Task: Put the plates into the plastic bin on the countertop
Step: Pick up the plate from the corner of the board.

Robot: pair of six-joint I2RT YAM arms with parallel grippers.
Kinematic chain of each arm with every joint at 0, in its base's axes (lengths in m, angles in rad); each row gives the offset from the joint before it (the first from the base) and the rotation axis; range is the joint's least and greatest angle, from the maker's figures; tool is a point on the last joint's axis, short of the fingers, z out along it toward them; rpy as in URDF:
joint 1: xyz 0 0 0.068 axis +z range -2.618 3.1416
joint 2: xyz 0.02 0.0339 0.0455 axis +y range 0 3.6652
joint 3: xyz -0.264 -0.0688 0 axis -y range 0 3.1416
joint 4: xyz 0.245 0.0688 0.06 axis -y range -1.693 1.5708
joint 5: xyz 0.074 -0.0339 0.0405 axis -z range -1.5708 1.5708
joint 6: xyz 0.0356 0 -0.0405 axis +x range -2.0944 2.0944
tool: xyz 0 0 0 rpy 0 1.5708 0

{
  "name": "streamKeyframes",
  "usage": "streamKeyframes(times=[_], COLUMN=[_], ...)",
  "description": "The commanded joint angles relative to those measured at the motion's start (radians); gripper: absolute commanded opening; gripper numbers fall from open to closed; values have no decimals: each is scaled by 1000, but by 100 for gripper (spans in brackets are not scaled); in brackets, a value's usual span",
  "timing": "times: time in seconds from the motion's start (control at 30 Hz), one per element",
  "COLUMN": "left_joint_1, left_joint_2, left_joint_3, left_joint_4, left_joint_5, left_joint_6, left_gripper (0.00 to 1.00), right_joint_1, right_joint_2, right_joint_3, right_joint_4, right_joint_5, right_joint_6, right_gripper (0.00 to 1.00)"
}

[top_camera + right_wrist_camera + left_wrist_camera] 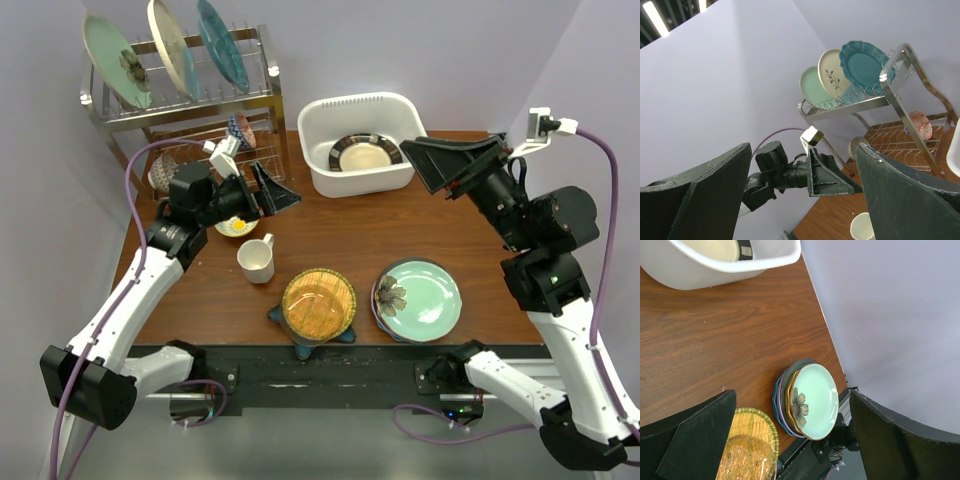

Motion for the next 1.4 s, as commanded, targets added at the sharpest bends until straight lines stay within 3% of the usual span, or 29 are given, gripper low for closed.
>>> streamKeyframes(times=[0.0,0.73,0.97,1.17,1.37], left_joint_1=[-6,-8,-8,-8,-6], left_joint_2=[-19,-40,-53,-51,-46], left_joint_3=[6,-26,-29,-40,-55], left_joint_4=[29,44,40,32,29], left_joint_5=[13,30,32,18,7], left_joint_6=[10,4,7,27,47], left_gripper=[100,100,100,100,100], right_joint_1=[5,3,5,5,5], right_joint_2=[4,-51,-17,-48,-31], right_joint_3=[15,-38,35,-36,-68], right_joint_4=[30,77,39,-47,-149], right_joint_5=[17,29,8,6,14], right_joint_6=[13,51,50,19,-81], right_gripper=[88,90,91,98,99])
